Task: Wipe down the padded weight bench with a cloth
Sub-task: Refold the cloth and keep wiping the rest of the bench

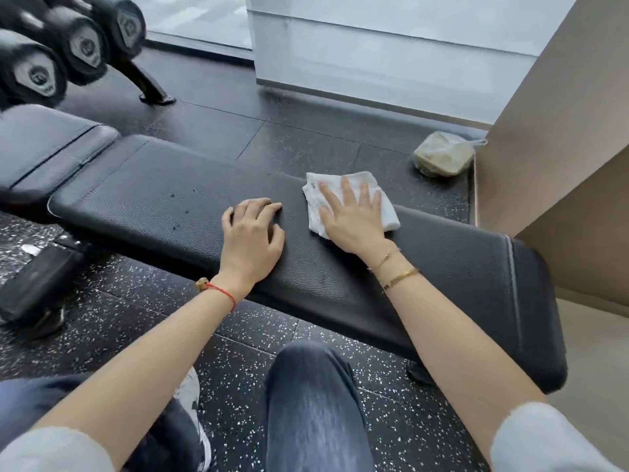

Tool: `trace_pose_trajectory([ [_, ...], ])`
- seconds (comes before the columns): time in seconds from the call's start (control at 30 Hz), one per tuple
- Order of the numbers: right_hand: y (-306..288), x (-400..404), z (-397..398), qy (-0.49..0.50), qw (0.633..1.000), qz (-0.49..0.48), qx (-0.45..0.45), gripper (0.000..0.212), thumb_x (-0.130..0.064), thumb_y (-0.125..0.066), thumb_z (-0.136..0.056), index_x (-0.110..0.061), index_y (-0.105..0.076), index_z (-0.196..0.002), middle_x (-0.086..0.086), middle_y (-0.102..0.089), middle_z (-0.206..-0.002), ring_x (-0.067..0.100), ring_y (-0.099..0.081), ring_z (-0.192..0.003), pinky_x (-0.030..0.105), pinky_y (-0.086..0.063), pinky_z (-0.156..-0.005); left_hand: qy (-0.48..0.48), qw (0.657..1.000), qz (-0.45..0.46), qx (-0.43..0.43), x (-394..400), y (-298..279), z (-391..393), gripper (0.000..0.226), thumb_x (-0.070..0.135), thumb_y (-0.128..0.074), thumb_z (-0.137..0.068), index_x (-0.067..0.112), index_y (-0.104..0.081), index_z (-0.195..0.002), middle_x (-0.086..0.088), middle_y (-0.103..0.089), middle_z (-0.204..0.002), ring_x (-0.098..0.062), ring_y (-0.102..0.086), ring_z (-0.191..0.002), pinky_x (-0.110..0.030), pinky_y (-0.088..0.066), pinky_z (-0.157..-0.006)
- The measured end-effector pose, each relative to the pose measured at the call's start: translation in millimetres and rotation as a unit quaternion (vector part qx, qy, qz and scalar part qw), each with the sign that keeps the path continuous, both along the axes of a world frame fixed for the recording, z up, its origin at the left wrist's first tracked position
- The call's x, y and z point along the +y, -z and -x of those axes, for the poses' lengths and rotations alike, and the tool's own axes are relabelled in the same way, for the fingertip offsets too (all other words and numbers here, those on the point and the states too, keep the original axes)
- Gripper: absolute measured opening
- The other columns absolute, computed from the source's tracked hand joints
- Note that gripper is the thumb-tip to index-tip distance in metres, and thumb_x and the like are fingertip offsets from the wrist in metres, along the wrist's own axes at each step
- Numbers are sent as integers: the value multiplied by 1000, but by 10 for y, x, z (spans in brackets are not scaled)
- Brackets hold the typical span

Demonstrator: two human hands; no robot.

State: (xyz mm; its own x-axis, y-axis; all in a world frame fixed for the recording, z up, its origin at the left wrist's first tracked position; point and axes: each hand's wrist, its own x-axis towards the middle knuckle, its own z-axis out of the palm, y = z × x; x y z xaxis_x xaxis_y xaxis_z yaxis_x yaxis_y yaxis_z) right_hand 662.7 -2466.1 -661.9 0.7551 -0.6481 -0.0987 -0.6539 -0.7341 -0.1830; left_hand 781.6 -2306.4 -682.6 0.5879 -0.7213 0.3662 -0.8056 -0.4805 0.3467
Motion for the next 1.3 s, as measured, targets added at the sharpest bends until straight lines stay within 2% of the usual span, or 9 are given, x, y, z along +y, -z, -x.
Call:
trace_pose_trajectory([
  [0.23, 132, 611, 593, -77, 995, 64, -14, 55, -51, -15, -101, -47, 3, -153, 1, 8, -165, 33, 12, -150, 54, 12, -118, 10, 1000, 0, 7, 57, 73, -42, 39, 25, -49, -93, 21, -59, -130, 2, -55, -137, -20, -44, -132, -50, -23, -117],
  [0.37, 102, 523, 956, 3, 999, 54, 4, 54, -50, -13, -101, -49, 4, -152, 0, 10, -165, 30, 14, -150, 52, 11, -119, 13, 1000, -4, 15, 50, 67, -36, 41, 25, -47, -94, 19, -57, -134, 1, -53, -141, -21, -41, -135, -51, -20, -119],
  [0.47, 58, 506, 728, 74, 996, 40, 15, 56, -48, -19, -102, -45, 2, -154, 5, 9, -165, 36, 13, -149, 57, 9, -118, 14, 1000, -11, 16, 52, 50, -28, 42, 25, -46, -95, 19, -56, -135, 0, -52, -142, -21, -39, -137, -50, -18, -120],
  [0.63, 125, 1071, 385, 26, 997, 75, -6, 57, -49, -18, -102, -41, 0, -155, 9, 6, -165, 41, 10, -149, 61, 5, -116, 15, 1000, -8, 19, 61, 50, -28, 42, 24, -47, -95, 18, -56, -135, -1, -52, -142, -21, -39, -137, -50, -17, -120],
  [0.77, 151, 1120, 712, 11, 996, 83, 4, 55, -49, -13, -102, -43, 4, -154, 6, 9, -165, 35, 14, -150, 57, 7, -118, 17, 1000, -6, 19, 68, 56, -35, 41, 24, -49, -95, 18, -56, -135, -2, -52, -143, -22, -40, -137, -50, -17, -120],
  [0.93, 129, 787, 1416, 109, 992, 61, 13, 55, -50, -11, -100, -46, 4, -153, 4, 10, -165, 32, 13, -150, 54, 8, -119, 18, 1000, -10, 14, 73, 55, -34, 42, 25, -47, -96, 18, -55, -136, -2, -51, -144, -22, -39, -138, -50, -18, -120],
  [1.03, 96, 632, 1309, 146, 988, 46, 20, 57, -49, -18, -100, -45, 1, -154, 4, 10, -165, 36, 13, -149, 56, 10, -118, 14, 1000, -13, 12, 61, 47, -12, 42, 25, -46, -95, 17, -55, -136, -3, -50, -144, -23, -39, -138, -51, -17, -120],
  [1.2, 151, 1000, 574, 51, 996, 72, -5, 56, -49, -21, -102, -44, -2, -154, 8, 8, -165, 42, 15, -148, 60, 11, -116, 6, 1000, -11, 14, 41, 47, -6, 42, 23, -46, -94, 17, -55, -135, -3, -51, -143, -24, -39, -137, -49, -18, -120],
  [1.3, 150, 1186, 503, 9, 997, 73, -6, 55, -51, -18, -102, -46, -1, -154, 6, 9, -165, 39, 16, -148, 60, 9, -116, 9, 1000, -3, 20, 48, 53, -27, 42, 23, -48, -93, 18, -56, -134, -2, -52, -142, -22, -40, -136, -47, -17, -120],
])
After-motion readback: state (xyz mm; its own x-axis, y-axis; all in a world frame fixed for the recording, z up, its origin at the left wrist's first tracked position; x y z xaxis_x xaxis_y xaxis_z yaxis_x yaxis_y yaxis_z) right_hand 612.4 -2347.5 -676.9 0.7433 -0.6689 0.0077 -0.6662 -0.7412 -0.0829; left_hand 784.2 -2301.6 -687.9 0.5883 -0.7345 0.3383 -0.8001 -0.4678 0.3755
